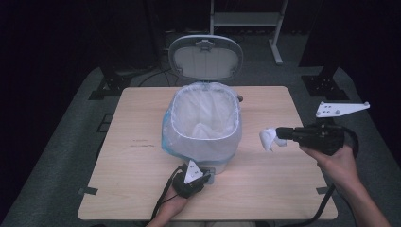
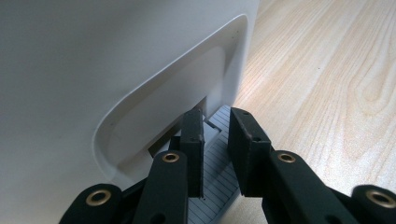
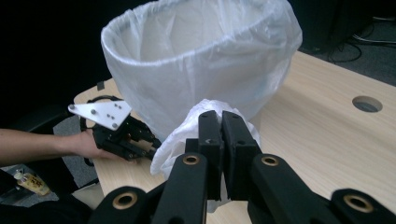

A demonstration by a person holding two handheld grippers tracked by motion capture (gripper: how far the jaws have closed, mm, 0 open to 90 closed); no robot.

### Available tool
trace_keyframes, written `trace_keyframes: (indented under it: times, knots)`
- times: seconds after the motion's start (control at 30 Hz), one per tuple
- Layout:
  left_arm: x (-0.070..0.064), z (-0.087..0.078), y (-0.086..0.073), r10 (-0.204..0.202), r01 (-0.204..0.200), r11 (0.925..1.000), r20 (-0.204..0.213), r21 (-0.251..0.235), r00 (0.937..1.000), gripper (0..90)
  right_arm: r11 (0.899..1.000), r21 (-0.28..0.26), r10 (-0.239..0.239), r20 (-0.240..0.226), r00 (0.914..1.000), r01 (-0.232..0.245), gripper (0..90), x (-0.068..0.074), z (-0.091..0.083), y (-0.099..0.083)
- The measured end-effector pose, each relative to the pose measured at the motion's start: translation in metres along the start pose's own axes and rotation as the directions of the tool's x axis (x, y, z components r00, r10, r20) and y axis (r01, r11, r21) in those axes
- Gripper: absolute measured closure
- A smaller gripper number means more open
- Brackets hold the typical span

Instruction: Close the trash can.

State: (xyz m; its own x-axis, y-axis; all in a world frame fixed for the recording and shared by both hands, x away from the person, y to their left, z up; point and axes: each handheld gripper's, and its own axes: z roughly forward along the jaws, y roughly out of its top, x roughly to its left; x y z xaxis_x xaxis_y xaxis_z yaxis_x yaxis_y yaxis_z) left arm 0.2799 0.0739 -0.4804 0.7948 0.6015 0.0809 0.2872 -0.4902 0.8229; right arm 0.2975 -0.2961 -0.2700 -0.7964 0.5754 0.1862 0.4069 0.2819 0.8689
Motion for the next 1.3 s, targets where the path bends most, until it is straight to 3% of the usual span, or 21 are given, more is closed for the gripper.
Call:
trace_keyframes:
  times: [0.8,1.3]
  knots:
    - [0.0,0.0,0.0,0.001,-0.001,1.0,0.001,0.001,1.0,75.9,0.999,0.0,-0.052,-0.034,0.998,0.052,86.6,0.015,0.005,0.058]
    - [0.001,0.0,0.0,-0.009,0.009,1.0,0.006,-0.001,0.9999,75.9,0.997,-0.008,-0.071,-0.059,0.9957,0.071,86.6,0.019,0.012,0.084]
